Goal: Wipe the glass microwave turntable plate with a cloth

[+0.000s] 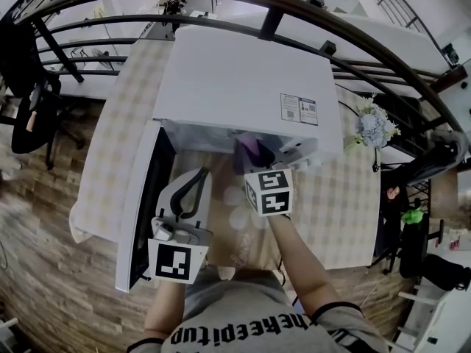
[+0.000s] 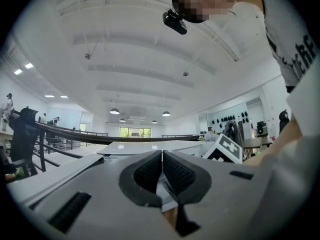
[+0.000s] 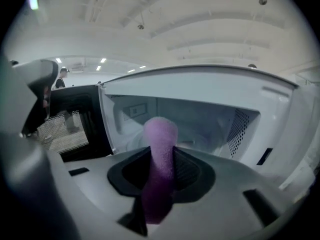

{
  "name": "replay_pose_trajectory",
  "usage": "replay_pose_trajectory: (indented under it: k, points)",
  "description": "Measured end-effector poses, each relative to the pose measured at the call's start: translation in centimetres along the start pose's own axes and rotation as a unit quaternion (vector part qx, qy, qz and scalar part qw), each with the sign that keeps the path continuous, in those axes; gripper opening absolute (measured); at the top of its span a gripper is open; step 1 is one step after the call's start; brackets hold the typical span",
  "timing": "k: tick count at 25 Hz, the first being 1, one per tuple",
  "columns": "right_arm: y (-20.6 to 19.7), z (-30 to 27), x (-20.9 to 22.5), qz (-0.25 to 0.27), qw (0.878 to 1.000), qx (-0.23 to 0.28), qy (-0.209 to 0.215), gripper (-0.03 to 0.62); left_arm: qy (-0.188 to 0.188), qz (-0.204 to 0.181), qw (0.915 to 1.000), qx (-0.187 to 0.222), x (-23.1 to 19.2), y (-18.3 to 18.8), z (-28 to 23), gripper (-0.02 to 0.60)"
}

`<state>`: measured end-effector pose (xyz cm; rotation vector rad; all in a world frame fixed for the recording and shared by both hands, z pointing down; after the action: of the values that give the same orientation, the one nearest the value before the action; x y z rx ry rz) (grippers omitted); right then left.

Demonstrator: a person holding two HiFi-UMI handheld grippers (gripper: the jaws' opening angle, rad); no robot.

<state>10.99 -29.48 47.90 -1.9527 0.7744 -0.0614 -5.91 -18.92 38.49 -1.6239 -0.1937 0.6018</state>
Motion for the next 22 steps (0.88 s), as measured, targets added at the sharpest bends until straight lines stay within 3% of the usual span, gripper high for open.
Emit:
replay_pose_trajectory:
  k: [18,22]
  points:
    - [-0.4,-5.6,0.9,0.070,0.990,-0.109,-0.054,0.098,-0.034,0.000,0.9992,-0.019,-1.7,-0.7,-1.2,0.011]
    - [-1.9,-6.9,0.0,0.083,0.986,-0.144,-0.013,0.094,-0.034,-0.007,0.9992,-0.021,-2.0,-0.6,-1.2,0.011]
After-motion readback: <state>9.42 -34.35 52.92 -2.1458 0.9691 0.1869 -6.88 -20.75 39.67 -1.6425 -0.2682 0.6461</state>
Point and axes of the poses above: the fingertips, and each gripper's own axes: z backward along the fingers, x to its right, y out of its top, the point moved 8 cm from there along z, backward along the fingers, and after that the axes turned 15 degrees about z, right-handed, at the moved point
